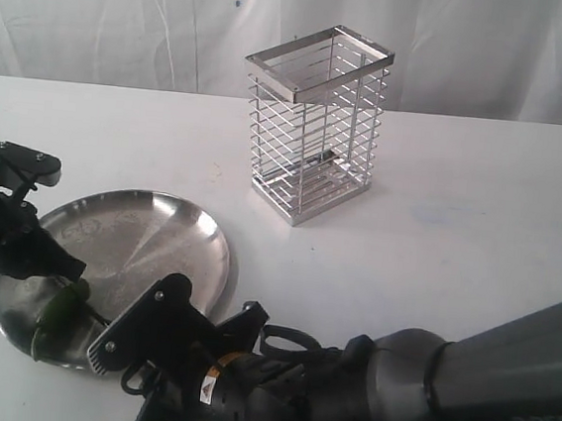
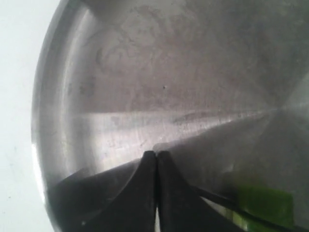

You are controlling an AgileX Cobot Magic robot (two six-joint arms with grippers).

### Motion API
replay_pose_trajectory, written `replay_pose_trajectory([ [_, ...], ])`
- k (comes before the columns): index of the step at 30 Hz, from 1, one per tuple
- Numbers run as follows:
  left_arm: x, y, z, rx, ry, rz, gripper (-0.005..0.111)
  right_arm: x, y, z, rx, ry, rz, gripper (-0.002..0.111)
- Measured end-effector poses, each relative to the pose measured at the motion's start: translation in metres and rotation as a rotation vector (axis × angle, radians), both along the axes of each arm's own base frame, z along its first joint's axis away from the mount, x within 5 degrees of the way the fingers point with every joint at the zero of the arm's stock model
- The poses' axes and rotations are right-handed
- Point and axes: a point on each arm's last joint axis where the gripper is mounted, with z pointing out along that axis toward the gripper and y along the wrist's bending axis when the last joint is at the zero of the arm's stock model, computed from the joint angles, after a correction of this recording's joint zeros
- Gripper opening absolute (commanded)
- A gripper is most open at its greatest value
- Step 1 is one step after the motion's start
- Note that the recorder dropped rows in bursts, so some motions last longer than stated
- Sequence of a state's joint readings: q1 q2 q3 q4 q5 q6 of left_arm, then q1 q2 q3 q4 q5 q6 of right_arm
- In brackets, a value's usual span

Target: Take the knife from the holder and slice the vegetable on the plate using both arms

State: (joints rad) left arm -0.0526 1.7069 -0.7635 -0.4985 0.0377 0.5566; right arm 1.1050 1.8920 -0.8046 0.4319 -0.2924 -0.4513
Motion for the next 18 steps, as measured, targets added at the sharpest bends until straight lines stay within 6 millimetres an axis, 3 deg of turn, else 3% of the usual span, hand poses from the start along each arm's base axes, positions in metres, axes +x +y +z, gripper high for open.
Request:
replay_pose_trajectory([
  [4, 0.001, -0.004, 0.010, -0.022, 0.019, -0.041, 0.001, 0.000, -0.001, -0.001, -0.011, 0.015, -0.003, 0.000],
  [12, -0.014, -0.014, 0.075, -0.083, -0.094, -0.111, 0.001, 0.004, -0.003, 0.008, -0.070, 0.058, 0.046, 0.000],
  [18, -0.026, -0.018, 0.084, -0.118, -0.043, -0.155, 0.001, 0.014, -0.006, 0.012, -0.126, 0.144, 0.048, 0.000],
])
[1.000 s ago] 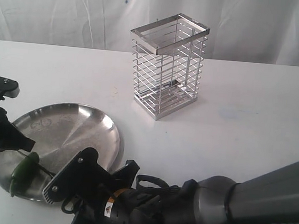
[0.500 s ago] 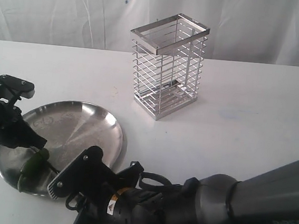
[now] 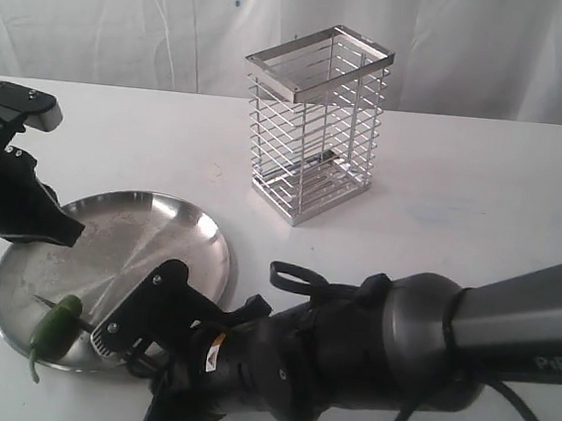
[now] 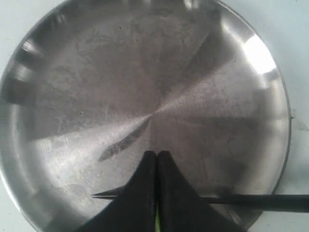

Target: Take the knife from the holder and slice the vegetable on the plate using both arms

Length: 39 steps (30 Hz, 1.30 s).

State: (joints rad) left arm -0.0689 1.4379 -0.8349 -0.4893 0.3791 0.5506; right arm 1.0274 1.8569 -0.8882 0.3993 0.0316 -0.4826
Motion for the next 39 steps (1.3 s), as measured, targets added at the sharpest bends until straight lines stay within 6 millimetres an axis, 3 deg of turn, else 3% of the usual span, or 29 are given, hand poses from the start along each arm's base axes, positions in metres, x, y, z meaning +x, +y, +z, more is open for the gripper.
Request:
replay_pose_trajectory([
  [8, -0.003, -0.001, -0.001, -0.010, 0.034, -0.014, 0.001, 0.002, 0.003, 0.007, -0.018, 0.040, 0.012, 0.000],
  [16, -0.003, -0.001, -0.001, -0.012, 0.037, -0.011, 0.001, 0.014, 0.027, 0.029, 0.002, 0.017, 0.070, 0.000],
  [26, -0.003, -0.001, -0.001, -0.011, 0.038, -0.010, 0.001, 0.022, 0.039, 0.011, -0.070, 0.024, 0.114, 0.000],
  [39, -0.003, -0.001, -0.001, -0.011, 0.038, -0.010, 0.001, 0.040, 0.039, 0.023, -0.079, -0.020, 0.082, 0.000],
])
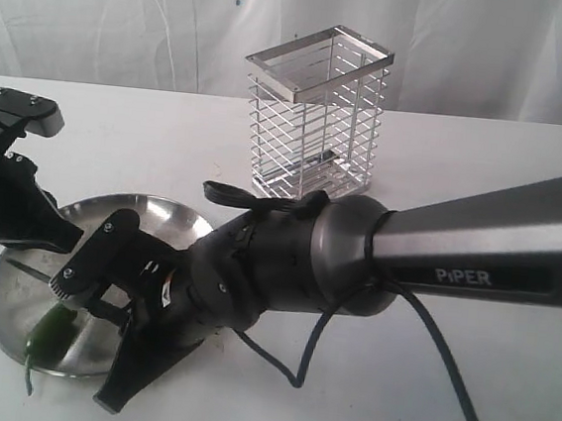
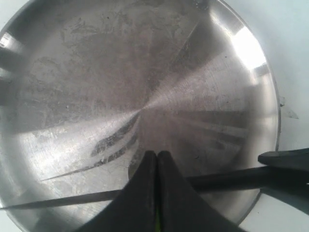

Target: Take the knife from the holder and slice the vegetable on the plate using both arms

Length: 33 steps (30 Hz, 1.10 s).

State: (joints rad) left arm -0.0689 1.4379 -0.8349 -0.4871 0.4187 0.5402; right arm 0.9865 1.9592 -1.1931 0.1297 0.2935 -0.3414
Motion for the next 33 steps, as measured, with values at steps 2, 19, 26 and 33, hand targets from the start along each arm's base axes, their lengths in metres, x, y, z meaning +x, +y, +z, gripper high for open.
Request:
replay_pose_trajectory([
  [2, 0.000, 0.000, 0.000, 0.000, 0.000, 0.000, 0.001, 0.000, -0.002, -0.001, -0.017, 0.013, -0.002, 0.000],
  [19, 0.000, 0.000, 0.000, 0.001, -0.003, 0.002, 0.001, -0.011, -0.014, 0.019, -0.069, 0.070, -0.032, 0.000],
  [26, 0.000, 0.000, 0.000, 0.005, -0.005, 0.001, 0.001, -0.024, -0.017, 0.009, -0.085, 0.084, -0.023, 0.000],
  [33, -0.002, 0.001, -0.004, 0.009, -0.002, 0.007, 0.001, -0.024, -0.017, 0.009, -0.090, 0.084, -0.023, 0.000],
])
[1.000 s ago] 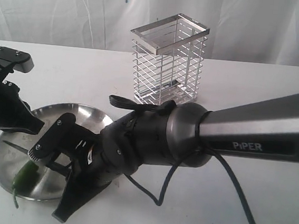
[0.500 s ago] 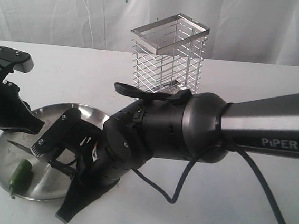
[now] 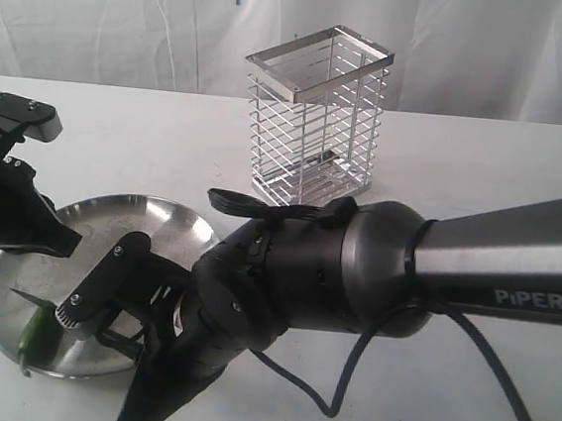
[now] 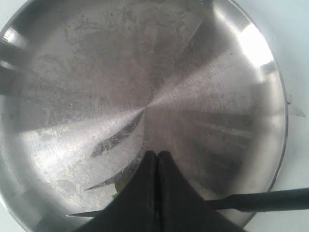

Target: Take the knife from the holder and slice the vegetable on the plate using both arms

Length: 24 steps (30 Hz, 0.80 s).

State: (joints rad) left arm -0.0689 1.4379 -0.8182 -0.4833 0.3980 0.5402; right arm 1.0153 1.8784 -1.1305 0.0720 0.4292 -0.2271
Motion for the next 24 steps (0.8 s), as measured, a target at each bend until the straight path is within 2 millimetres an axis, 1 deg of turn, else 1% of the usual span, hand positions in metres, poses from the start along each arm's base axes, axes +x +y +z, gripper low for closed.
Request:
replay_pose_trajectory([
  [10, 0.001, 0.001, 0.000, 0.004, -0.011, 0.007, 0.001, -0.002, -0.004, 0.014, 0.004, -0.021, 0.014, 0.000],
  [24, 0.001, 0.001, 0.000, 0.004, -0.012, 0.007, 0.001, -0.001, -0.005, 0.007, -0.029, -0.022, 0.028, 0.000],
])
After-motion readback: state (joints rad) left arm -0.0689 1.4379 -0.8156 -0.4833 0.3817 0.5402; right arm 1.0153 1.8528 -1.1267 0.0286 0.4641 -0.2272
